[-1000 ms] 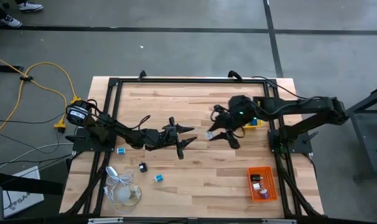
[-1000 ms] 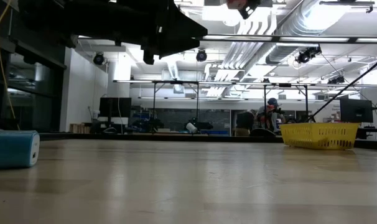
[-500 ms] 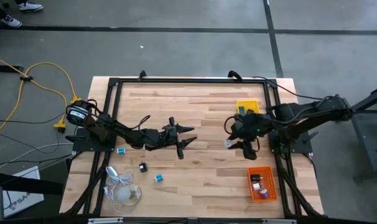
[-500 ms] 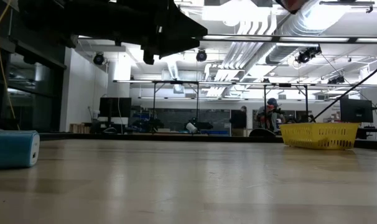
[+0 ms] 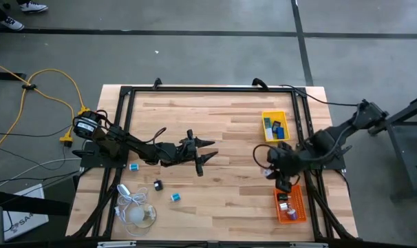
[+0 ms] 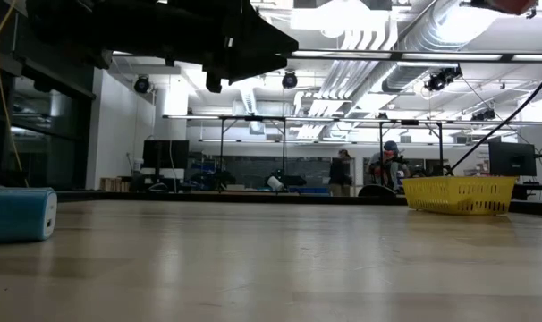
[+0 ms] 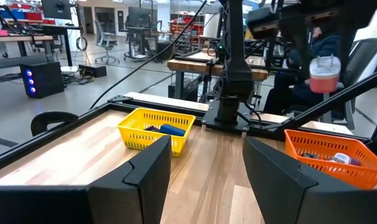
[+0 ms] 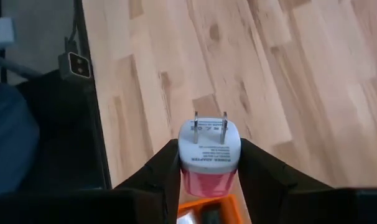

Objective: Pick & Place Office items
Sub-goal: Put the pink charger adapter into the orange bin

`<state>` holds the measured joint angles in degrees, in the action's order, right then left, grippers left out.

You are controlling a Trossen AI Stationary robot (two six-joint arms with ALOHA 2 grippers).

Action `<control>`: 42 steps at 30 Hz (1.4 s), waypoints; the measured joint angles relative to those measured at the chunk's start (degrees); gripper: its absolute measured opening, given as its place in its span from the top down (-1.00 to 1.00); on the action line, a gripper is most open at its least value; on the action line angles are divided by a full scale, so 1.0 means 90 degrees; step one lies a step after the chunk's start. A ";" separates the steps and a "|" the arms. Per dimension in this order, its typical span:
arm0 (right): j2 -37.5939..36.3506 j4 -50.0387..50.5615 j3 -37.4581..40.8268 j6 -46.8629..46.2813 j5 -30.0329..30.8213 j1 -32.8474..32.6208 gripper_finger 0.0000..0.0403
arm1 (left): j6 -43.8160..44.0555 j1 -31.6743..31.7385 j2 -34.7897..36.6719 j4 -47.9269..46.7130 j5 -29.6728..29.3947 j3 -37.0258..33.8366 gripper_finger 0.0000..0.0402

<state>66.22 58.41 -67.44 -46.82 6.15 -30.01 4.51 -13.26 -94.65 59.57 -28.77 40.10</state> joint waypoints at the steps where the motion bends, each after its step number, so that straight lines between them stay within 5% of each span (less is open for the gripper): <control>1: 0.0029 0.0045 0.0000 -0.0241 0.0124 -0.0142 0.40 | 0.0000 0.0000 0.0000 -0.0001 0.0000 0.0000 0.03; 7: 0.0314 0.0511 0.0000 -0.1861 0.0657 -0.0941 0.40 | -0.0002 0.0000 0.0000 -0.0002 0.0002 0.0000 0.03; 25: 0.2017 0.0685 0.0002 -0.5569 0.0722 -0.2761 0.40 | -0.0007 0.0000 0.0000 -0.0093 0.0002 0.0000 0.03; 42: 0.2227 0.1326 0.0002 -0.8932 0.0968 -0.3907 0.40 | 0.0024 -0.0012 0.0000 -0.0189 0.0005 0.0000 0.03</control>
<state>86.26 70.34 -67.42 -127.20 14.87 -65.17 4.73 -13.37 -94.65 57.87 -28.73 40.10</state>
